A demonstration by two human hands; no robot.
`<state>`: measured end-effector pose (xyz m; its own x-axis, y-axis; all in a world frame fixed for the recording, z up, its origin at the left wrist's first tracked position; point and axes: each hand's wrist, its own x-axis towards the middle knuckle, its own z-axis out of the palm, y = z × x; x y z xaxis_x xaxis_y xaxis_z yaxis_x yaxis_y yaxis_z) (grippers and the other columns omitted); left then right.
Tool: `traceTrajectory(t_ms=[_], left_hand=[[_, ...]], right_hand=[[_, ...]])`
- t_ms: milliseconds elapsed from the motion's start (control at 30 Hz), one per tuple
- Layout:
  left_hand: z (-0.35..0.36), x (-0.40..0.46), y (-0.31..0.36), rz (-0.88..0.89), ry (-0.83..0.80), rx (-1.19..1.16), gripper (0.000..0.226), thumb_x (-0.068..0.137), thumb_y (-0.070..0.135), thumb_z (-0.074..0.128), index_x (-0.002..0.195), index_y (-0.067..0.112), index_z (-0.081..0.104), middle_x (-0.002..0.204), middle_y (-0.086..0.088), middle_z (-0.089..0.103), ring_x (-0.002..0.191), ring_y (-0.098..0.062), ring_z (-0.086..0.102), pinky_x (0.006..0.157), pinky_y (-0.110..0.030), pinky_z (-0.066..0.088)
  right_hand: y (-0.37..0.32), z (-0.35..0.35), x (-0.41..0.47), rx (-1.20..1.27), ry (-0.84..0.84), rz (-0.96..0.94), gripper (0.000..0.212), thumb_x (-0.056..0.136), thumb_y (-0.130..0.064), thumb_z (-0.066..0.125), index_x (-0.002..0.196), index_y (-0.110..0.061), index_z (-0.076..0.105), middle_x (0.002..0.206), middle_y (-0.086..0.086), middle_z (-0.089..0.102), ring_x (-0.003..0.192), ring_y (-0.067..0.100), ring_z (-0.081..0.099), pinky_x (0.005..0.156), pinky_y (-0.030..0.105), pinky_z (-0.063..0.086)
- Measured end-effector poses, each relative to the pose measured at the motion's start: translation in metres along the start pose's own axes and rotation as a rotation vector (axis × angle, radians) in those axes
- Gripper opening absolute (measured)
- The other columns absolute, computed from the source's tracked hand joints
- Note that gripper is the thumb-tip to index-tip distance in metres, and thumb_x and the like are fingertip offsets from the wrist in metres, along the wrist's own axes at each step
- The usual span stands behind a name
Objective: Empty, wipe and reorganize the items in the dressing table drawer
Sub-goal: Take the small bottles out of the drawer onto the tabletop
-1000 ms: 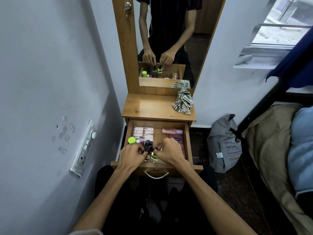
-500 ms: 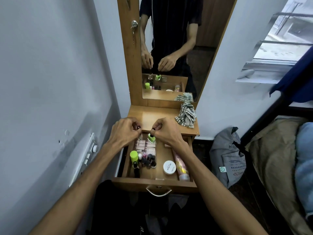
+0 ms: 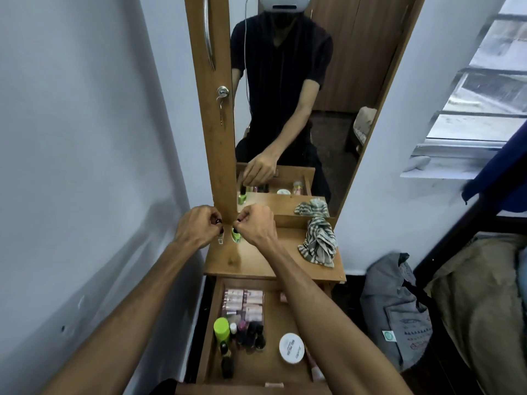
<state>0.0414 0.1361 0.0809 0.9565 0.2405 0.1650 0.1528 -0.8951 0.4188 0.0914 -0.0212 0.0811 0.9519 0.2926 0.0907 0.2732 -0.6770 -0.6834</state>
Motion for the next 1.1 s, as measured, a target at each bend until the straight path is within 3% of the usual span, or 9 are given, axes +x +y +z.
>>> traceTrajectory(t_ms=[167, 300, 433, 533, 767, 967, 1100], left_hand=[[0.012, 0.027, -0.018, -0.044, -0.007, -0.013, 0.018, 0.081, 0.021, 0.071, 0.097, 0.027, 0.076, 0.1, 0.004, 0.073, 0.087, -0.021, 0.065, 0.076, -0.036, 0.058], [0.022, 0.042, -0.029, -0.035, -0.012, -0.019, 0.02, 0.081, 0.02, 0.071, 0.098, 0.028, 0.076, 0.103, 0.004, 0.073, 0.088, -0.022, 0.066, 0.078, -0.039, 0.06], [0.03, 0.051, -0.037, -0.027, -0.012, -0.033, 0.022, 0.081, 0.021, 0.068, 0.101, 0.027, 0.076, 0.103, 0.004, 0.073, 0.09, -0.021, 0.066, 0.079, -0.041, 0.06], [0.034, 0.056, -0.039, -0.02, 0.004, -0.05, 0.021, 0.08, 0.026, 0.066, 0.099, 0.026, 0.076, 0.099, 0.006, 0.072, 0.087, -0.019, 0.065, 0.077, -0.041, 0.06], [0.036, 0.056, -0.037, 0.008, 0.035, -0.054, 0.02, 0.086, 0.028, 0.07, 0.105, 0.022, 0.074, 0.096, 0.005, 0.072, 0.083, -0.018, 0.065, 0.076, -0.039, 0.06], [0.038, 0.05, -0.039, -0.014, 0.048, -0.047, 0.035, 0.086, 0.031, 0.074, 0.119, 0.022, 0.068, 0.1, 0.004, 0.072, 0.088, -0.021, 0.067, 0.078, -0.037, 0.059], [0.036, 0.039, -0.034, -0.043, 0.107, -0.042, 0.039, 0.085, 0.028, 0.073, 0.122, 0.019, 0.064, 0.102, 0.002, 0.07, 0.089, -0.024, 0.065, 0.077, -0.035, 0.055]], right_hand=[[-0.005, 0.022, 0.031, -0.007, -0.002, -0.004, 0.008, 0.073, -0.021, 0.071, 0.068, -0.015, 0.073, 0.064, -0.003, 0.069, 0.063, 0.016, 0.067, 0.058, 0.035, 0.06], [-0.007, 0.036, 0.044, -0.028, -0.02, -0.004, 0.016, 0.077, -0.017, 0.071, 0.061, -0.014, 0.068, 0.062, 0.005, 0.067, 0.064, 0.024, 0.066, 0.051, 0.029, 0.044], [-0.005, 0.045, 0.052, -0.027, -0.006, -0.014, 0.013, 0.083, -0.021, 0.071, 0.084, -0.012, 0.08, 0.074, 0.01, 0.073, 0.075, 0.031, 0.068, 0.06, 0.034, 0.056], [-0.005, 0.048, 0.056, -0.029, 0.004, -0.026, 0.013, 0.085, -0.02, 0.07, 0.084, -0.01, 0.079, 0.072, 0.011, 0.072, 0.074, 0.032, 0.067, 0.057, 0.029, 0.047], [-0.001, 0.049, 0.058, -0.017, 0.014, -0.015, 0.013, 0.088, -0.023, 0.074, 0.086, -0.011, 0.078, 0.072, 0.006, 0.072, 0.076, 0.026, 0.068, 0.061, 0.028, 0.051], [0.003, 0.041, 0.049, 0.001, 0.001, -0.052, 0.014, 0.085, -0.022, 0.08, 0.095, -0.013, 0.077, 0.076, 0.004, 0.073, 0.079, 0.022, 0.07, 0.071, 0.034, 0.06], [0.006, 0.033, 0.034, 0.018, 0.03, -0.097, 0.013, 0.083, -0.017, 0.077, 0.096, -0.016, 0.078, 0.08, 0.001, 0.076, 0.08, 0.019, 0.072, 0.07, 0.03, 0.059]])
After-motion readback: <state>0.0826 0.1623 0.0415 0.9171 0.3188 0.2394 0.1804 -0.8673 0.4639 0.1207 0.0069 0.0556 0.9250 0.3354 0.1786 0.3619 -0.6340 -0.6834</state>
